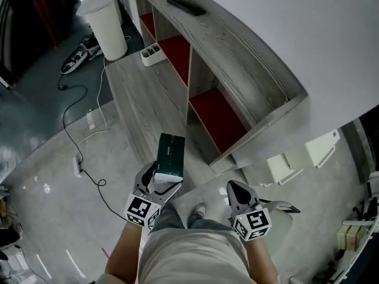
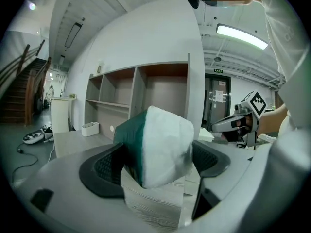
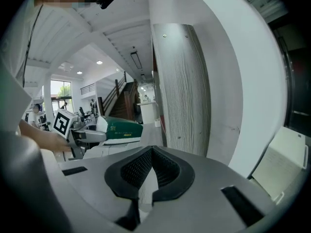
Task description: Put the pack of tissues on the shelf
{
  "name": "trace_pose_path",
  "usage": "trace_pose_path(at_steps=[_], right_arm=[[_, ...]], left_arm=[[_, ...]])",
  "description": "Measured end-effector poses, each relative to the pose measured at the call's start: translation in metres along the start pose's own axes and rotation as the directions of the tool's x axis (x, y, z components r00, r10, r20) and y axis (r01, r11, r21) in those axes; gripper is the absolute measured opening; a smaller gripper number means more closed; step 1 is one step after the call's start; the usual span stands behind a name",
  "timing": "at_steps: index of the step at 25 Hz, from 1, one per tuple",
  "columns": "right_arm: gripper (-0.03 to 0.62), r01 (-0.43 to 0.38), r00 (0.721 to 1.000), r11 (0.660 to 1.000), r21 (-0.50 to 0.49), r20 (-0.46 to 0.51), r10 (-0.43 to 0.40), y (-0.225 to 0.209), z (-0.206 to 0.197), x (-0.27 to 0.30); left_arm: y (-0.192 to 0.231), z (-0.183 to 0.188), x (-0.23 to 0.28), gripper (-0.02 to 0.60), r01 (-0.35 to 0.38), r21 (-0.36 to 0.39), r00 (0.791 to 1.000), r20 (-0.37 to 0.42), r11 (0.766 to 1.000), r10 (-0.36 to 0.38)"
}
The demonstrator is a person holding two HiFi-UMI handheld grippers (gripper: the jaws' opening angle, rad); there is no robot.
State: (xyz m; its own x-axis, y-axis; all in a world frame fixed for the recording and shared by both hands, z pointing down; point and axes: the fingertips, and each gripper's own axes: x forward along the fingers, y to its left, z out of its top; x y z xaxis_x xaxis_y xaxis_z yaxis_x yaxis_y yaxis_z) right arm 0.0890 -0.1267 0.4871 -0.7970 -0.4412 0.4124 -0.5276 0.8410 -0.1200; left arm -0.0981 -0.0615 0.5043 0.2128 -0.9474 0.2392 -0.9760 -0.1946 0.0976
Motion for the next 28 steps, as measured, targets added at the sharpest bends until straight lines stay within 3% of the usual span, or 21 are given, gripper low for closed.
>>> trace_pose_path(at_steps=[5,10,15,19,28], right_arm=[[0.028,0.124,0.992,0.991,0.045,-0.013,-0.123,0.000,-0.002,0.013],[0.028,0.243,0.969,0.965,0.097,-0.056,-0.239,-0.004,-0.013,0.028],[0.028,0.341,0.939,0.932,0.123,-0.103,-0.330,0.003,-0.027,0.039],[0.028,0.407,0.912,0.902,0.145,-0.124,-0.391,0.014,-0.040,0.039],[0.028,0.507,0.856,0.839,0.198,-0.231,-0.462,0.013,-0.075,0.024]], left_arm=[[0.024,-0.018,0.032,0.453,0.141,-0.006,0.989,-0.047,0.990,-0.141],[0.043,-0.042,0.070,0.453,0.285,-0.019,0.953,-0.105,0.958,-0.286],[0.051,-0.066,0.102,0.453,0.402,-0.057,0.903,-0.143,0.914,-0.406],[0.045,-0.097,0.120,0.453,0.490,-0.076,0.849,-0.183,0.868,-0.496],[0.016,-0.145,0.146,0.453,0.631,-0.055,0.746,-0.229,0.774,-0.625]])
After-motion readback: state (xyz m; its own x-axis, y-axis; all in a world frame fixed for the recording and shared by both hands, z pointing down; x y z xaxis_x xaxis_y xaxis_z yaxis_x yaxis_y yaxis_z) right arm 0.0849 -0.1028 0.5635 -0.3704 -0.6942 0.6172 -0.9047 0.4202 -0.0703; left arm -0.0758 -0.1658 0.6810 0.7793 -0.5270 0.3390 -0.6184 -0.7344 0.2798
